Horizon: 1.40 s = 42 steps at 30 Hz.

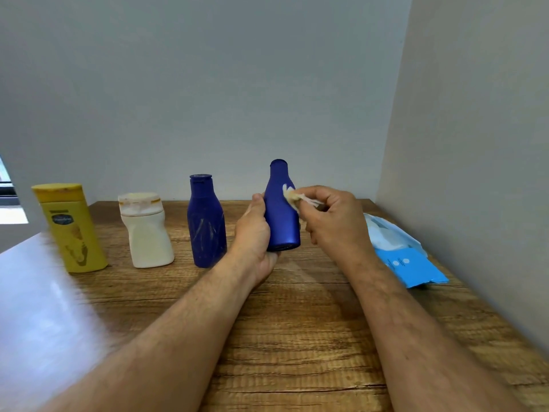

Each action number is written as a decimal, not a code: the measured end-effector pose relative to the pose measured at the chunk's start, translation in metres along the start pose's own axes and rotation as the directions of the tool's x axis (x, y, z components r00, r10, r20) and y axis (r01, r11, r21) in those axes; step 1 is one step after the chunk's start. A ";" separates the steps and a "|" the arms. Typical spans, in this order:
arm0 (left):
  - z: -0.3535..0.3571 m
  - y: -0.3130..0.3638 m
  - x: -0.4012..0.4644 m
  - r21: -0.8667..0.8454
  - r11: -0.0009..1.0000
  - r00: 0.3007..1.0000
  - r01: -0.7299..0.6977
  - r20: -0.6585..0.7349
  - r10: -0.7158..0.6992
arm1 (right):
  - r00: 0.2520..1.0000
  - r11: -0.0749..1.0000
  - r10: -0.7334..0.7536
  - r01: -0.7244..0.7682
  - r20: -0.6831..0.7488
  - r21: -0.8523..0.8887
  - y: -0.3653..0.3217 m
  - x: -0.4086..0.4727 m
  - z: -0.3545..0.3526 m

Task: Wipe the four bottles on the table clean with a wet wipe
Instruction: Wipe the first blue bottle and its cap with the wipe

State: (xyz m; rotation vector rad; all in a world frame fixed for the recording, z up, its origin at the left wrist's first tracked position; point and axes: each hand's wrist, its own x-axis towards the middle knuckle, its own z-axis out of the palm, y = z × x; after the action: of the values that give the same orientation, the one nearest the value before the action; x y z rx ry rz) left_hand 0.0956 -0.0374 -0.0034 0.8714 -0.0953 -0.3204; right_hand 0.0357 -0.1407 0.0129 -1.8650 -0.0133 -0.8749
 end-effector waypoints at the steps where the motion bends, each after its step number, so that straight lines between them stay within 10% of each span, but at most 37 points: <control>1: 0.000 0.000 0.000 0.009 1.000 1.000 0.002 0.010 -0.002 | 0.999 1.000 -0.006 0.007 -0.035 0.008 0.000 0.001 0.000; 11: -0.005 -0.004 0.005 0.058 0.994 0.993 -0.094 0.070 0.090 | 0.950 1.000 0.023 -0.018 0.312 -0.016 -0.003 -0.007 -0.008; 19: -0.003 -0.002 0.000 -0.036 0.999 0.995 0.012 0.099 -0.008 | 0.998 0.999 -0.038 0.037 0.045 0.008 -0.007 -0.004 -0.002; 27: -0.006 -0.004 0.011 -0.031 0.999 0.999 -0.035 -0.008 0.035 | 0.953 0.995 0.091 -0.097 0.287 0.006 0.000 -0.004 -0.007; 35: -0.004 -0.004 0.003 0.006 0.997 0.985 0.080 0.153 -0.080 | 0.997 0.998 0.061 -0.062 0.056 0.011 -0.002 0.001 -0.004; 42: -0.008 0.000 0.002 -0.047 0.997 0.976 0.068 0.211 -0.057 | 0.956 0.971 0.136 -0.181 0.261 0.155 0.002 0.001 -0.005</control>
State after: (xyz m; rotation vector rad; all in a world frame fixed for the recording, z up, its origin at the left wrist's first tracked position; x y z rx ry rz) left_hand 0.0992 -0.0320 -0.0085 0.7862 -0.2542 -0.4717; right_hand 0.0339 -0.1462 0.0130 -1.7697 -0.0924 -0.5076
